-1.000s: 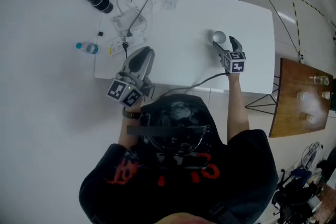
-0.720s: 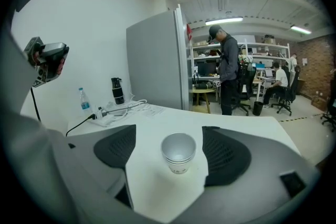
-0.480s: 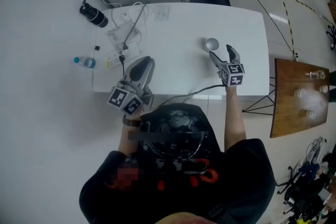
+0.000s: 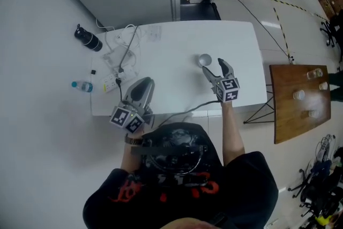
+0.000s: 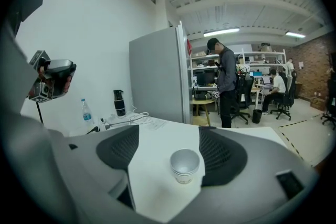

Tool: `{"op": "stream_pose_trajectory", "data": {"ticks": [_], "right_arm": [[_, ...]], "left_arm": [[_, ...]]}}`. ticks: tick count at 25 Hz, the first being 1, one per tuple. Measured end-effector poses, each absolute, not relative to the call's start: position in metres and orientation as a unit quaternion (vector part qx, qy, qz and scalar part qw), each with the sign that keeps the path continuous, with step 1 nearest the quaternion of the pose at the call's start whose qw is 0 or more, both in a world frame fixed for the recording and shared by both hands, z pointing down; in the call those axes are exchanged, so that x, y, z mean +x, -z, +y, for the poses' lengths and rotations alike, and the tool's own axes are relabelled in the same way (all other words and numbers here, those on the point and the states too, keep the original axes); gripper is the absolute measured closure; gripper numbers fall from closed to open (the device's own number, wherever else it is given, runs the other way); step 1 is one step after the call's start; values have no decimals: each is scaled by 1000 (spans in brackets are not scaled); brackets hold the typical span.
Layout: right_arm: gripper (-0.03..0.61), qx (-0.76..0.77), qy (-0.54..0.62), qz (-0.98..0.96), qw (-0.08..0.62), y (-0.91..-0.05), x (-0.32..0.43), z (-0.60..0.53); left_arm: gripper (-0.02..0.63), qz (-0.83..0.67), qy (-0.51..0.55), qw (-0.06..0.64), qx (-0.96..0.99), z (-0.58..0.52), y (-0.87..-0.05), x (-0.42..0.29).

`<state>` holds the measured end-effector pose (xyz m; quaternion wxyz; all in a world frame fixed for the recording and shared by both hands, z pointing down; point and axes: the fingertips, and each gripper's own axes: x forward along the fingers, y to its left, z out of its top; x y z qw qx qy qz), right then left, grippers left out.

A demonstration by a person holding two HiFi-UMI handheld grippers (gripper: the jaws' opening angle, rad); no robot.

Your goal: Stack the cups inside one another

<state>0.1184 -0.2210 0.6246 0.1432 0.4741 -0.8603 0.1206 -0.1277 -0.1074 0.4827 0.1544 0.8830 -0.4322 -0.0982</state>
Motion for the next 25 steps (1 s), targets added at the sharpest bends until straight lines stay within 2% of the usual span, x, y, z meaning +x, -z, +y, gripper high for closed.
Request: {"op": "stream_pose_trajectory", "data": {"ticks": [7, 8, 10, 11, 14, 17, 25], "right_arm": [[214, 464, -121, -871, 105, -596, 97, -212], [249, 461, -121, -874, 98, -592, 93, -208], [272, 458, -119, -877, 82, -583, 86, -202], [303, 457, -117, -879, 73, -578, 83, -199], [473, 448, -112, -886, 41, -560, 75, -188], [557, 444, -112, -889, 24, -548, 73, -176], [571, 449, -96, -888, 19, -521, 92, -145]], "left_arm": [[555, -420, 103, 155, 888, -106, -479, -123], [555, -418, 104, 155, 889, -105, -478, -123], [555, -418, 103, 155, 889, -104, -478, -125], [555, -419, 104, 155, 889, -104, -477, -127], [555, -419, 115, 160, 886, -105, -474, -129], [555, -411, 113, 161, 890, -107, -472, -123], [555, -372, 95, 154, 910, -112, -468, -88]]}}
